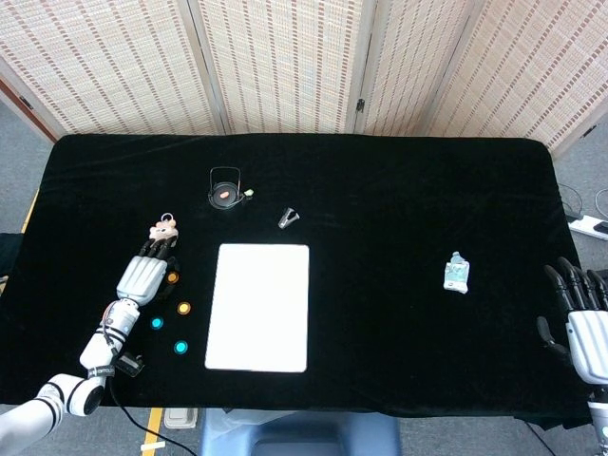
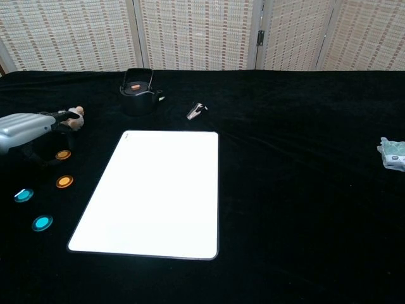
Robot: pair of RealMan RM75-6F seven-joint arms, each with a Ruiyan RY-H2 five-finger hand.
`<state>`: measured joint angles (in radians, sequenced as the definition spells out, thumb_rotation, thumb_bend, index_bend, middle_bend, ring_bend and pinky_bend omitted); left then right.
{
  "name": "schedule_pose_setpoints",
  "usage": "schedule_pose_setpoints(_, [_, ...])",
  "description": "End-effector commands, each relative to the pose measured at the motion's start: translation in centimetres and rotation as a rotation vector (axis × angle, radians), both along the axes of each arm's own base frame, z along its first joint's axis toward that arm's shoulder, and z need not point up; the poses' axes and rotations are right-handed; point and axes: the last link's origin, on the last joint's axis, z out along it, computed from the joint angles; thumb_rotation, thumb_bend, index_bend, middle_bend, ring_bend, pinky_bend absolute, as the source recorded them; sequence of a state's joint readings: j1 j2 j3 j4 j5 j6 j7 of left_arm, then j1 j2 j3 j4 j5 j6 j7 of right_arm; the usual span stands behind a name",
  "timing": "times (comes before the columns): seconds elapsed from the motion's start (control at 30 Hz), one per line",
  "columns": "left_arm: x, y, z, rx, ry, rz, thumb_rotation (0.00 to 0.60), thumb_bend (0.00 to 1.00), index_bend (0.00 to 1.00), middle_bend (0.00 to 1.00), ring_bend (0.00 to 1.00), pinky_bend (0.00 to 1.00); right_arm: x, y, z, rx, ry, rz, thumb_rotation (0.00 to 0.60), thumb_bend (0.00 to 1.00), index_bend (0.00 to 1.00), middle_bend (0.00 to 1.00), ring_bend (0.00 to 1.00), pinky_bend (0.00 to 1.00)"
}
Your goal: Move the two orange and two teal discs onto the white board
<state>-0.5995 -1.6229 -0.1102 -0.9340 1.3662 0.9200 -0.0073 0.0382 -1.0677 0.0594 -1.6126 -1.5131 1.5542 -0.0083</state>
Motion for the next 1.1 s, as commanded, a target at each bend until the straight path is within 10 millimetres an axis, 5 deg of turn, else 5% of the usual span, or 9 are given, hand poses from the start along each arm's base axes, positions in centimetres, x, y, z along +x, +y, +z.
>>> schedule_pose_setpoints(0.03, [-0.01,0.05,0.08,0.004,0.006,-0.004,0.6,0.42,0.41,0.0,0.0,0.0,-0.01,0.0,0.02,-0.001,0.0,0.0,0.6,0.51,0.0,0.0,0.06,0.0])
schedule_pose_setpoints(1.1, [0.21,0.25,-0.13,0.031,0.04,-0.029,0.6,0.44,0.54,0.0,0.0,0.0,-0.51,0.19,0.18,-0.016,-0.013,-0.003,0.6,0.51,0.0,0.0,0.05,0.0])
